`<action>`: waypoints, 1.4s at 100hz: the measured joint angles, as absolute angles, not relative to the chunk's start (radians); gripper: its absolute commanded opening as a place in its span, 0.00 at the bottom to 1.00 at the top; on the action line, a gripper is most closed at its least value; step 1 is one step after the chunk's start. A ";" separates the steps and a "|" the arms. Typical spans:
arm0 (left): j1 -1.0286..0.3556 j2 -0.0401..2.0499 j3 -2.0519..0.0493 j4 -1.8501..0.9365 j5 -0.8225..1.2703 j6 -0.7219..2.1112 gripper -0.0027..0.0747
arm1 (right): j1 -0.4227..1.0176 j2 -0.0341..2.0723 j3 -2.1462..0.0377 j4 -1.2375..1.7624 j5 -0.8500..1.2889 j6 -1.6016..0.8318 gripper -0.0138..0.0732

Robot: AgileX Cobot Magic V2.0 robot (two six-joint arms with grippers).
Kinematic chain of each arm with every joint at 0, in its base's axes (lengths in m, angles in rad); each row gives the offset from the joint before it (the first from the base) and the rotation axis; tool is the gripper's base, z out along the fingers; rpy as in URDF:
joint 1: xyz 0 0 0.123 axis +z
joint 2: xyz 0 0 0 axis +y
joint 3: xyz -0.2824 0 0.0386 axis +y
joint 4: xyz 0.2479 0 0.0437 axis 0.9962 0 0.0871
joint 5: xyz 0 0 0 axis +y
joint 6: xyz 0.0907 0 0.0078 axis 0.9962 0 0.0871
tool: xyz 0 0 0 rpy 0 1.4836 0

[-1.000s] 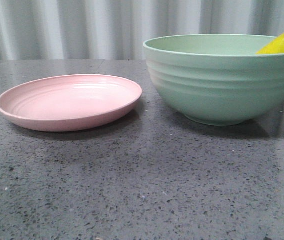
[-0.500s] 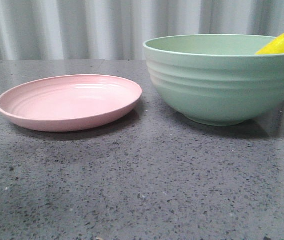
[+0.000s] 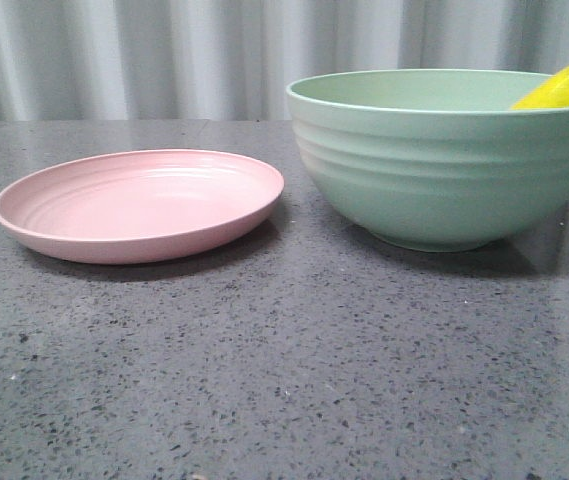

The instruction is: Transfer banana from pink plate to green bowl

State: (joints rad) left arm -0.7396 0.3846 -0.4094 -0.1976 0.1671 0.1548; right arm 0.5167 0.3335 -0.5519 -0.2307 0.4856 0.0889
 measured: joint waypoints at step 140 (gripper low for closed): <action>-0.656 0.204 -0.210 -0.116 0.074 0.155 0.01 | 0.517 0.003 -0.364 -0.231 0.461 0.093 0.09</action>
State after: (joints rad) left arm -0.6561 0.2040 -0.2102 -0.1157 0.0737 0.1548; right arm 0.5167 0.0030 -0.3639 -0.2307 0.4614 0.0934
